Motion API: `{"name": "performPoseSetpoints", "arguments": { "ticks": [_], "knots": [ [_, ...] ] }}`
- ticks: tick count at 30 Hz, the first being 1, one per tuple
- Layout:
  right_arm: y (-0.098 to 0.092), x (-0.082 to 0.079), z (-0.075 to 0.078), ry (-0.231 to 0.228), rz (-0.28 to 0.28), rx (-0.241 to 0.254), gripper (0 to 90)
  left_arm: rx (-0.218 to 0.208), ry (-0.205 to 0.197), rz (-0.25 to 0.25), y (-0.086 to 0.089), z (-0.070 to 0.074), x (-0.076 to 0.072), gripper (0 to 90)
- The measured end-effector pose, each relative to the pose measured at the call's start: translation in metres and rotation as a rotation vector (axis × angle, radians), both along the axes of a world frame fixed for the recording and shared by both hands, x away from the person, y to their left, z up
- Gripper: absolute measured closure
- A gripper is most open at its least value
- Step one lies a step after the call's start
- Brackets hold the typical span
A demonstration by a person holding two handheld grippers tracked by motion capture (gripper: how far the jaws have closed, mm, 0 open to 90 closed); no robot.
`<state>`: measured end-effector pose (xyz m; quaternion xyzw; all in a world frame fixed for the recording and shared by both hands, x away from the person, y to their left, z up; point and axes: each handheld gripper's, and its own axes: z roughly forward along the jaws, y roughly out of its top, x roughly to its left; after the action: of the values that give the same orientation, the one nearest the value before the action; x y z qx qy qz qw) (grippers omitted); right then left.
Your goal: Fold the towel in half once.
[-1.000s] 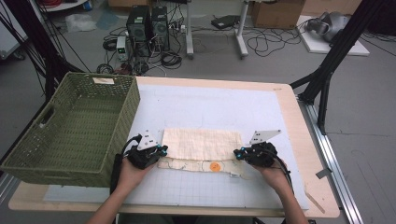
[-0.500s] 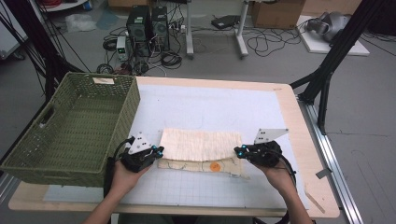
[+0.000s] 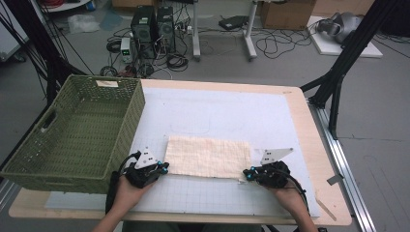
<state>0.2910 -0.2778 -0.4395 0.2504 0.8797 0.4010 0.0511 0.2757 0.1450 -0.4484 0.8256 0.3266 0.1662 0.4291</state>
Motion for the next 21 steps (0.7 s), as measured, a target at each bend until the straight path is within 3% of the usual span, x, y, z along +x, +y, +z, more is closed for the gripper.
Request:
{"name": "performPoseSetpoints", "arguments": {
  "ticks": [4,8,12,15,21],
  "knots": [
    [-0.002,0.001,0.008,-0.022,-0.016,0.063,79.9,-0.026,-0.023,0.0,0.001,0.008,0.002,79.3],
    [0.002,0.002,0.005,-0.01,-0.011,0.044,77.7,-0.015,-0.025,0.003,-0.003,0.01,0.006,76.7],
    [0.005,0.002,-0.003,0.019,-0.002,0.014,77.8,0.026,0.008,-0.006,-0.006,0.0,0.007,78.0],
    [0.002,0.001,-0.006,0.031,-0.004,0.022,78.4,0.03,0.003,-0.011,-0.006,-0.002,0.005,79.3],
    [0.001,-0.002,-0.004,0.012,0.001,0.021,77.1,0.019,0.003,-0.009,-0.004,0.0,0.005,79.7]
  ]
}}
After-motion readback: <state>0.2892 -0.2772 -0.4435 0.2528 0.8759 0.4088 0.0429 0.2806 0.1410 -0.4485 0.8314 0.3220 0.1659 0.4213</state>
